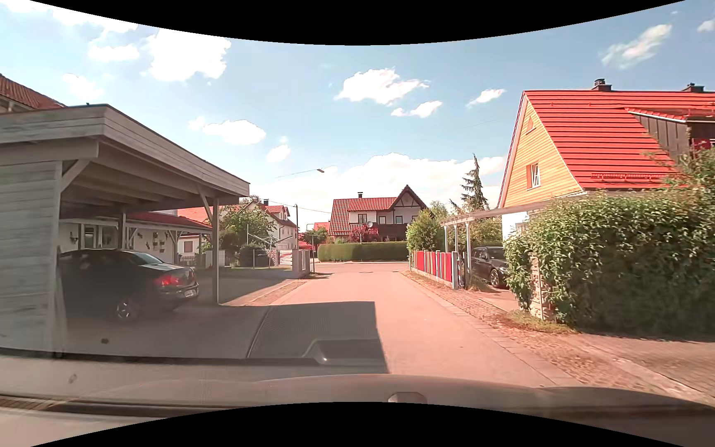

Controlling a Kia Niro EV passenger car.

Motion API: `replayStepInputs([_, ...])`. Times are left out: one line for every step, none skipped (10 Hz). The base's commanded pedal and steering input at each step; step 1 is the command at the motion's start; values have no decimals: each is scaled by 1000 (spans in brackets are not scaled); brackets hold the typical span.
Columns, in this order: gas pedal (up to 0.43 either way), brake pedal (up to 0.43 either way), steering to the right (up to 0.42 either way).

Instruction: Follow the waypoints while adhering to traffic rules and regulations

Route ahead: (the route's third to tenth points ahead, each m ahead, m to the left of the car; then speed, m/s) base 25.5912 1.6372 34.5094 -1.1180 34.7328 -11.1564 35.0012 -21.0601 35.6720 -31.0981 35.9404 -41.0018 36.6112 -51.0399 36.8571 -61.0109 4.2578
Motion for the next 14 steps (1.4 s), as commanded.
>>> replayStepInputs([130, 0, -19])
replayStepInputs([130, 0, -26])
replayStepInputs([130, 0, -29])
replayStepInputs([130, 0, -26])
replayStepInputs([130, 0, -21])
replayStepInputs([130, 0, -18])
replayStepInputs([130, 0, -16])
replayStepInputs([130, 0, -17])
replayStepInputs([130, 0, -16])
replayStepInputs([130, 0, -16])
replayStepInputs([130, 0, -14])
replayStepInputs([130, 0, -11])
replayStepInputs([130, 0, -7])
replayStepInputs([130, 0, -6])
